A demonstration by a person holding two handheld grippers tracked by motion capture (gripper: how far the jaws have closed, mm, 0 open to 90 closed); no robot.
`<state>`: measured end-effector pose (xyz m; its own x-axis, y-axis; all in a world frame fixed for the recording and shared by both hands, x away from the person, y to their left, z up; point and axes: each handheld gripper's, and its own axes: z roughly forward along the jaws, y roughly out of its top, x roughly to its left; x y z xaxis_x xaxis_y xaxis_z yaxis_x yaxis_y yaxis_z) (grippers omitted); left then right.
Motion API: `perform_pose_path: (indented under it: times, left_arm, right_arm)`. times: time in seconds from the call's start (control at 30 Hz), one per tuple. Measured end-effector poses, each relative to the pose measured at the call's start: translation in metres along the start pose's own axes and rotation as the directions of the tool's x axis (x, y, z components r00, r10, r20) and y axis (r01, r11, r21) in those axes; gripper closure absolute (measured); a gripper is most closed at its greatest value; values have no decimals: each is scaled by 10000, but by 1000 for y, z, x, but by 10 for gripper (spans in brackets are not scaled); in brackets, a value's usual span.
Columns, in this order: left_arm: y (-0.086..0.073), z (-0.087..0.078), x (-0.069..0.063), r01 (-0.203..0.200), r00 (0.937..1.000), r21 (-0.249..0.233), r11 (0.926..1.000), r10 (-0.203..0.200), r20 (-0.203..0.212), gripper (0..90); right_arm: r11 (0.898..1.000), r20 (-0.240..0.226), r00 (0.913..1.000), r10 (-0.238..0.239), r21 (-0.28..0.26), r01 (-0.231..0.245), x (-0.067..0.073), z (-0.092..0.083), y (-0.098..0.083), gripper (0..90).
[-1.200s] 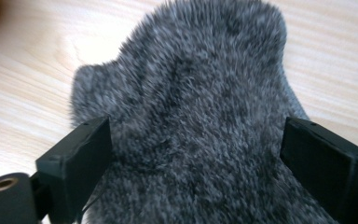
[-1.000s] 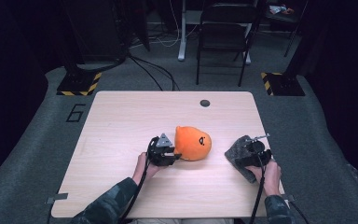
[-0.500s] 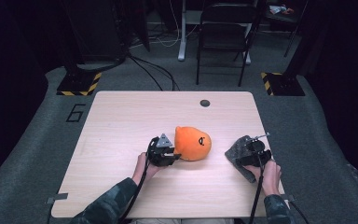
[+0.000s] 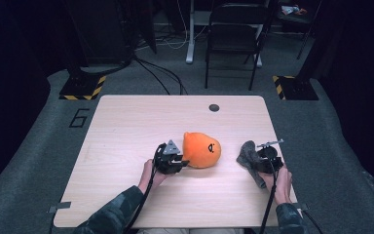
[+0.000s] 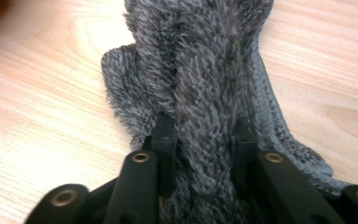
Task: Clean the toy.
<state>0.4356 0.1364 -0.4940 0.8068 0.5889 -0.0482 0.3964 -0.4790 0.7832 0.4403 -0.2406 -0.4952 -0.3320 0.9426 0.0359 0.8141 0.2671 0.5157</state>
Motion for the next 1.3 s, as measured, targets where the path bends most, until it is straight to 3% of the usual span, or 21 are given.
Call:
perform_pose_path:
  times: [0.27,0.5,0.57,0.6,0.9,1.23,1.3]
  left_arm:
    - [-1,0,-2,-32,10000,-250,9997,32,-20,755]
    - [-1,0,-3,-12,10000,-375,9993,10,-51,758]
    - [-1,0,-3,-82,9999,-398,9992,78,-104,758]
    - [0,-1,-4,-82,9999,-372,9993,77,-138,757]
    - [0,-1,-4,-182,9998,-464,9988,177,-101,755]
    - [-2,-1,-6,-254,9996,-539,9982,247,-132,754]
    - [-1,-2,-7,-250,9996,-549,9982,242,-163,753]
  right_arm:
    - [9998,-134,9999,-26,-175,24,2,-7,6,742]
    - [9932,-811,9967,37,-1160,-131,12,-29,17,743]
    - [9893,-989,9951,-31,-1453,-114,18,-37,22,744]
    - [9855,-1068,9938,-297,-1696,112,20,-40,25,745]
    - [9654,-1683,9781,-1222,-2490,778,55,-59,49,746]
    - [9488,-2076,9530,-2206,-2722,1603,99,-63,70,745]
    - [9497,-2104,9513,-2255,-2653,1664,107,-63,75,745]
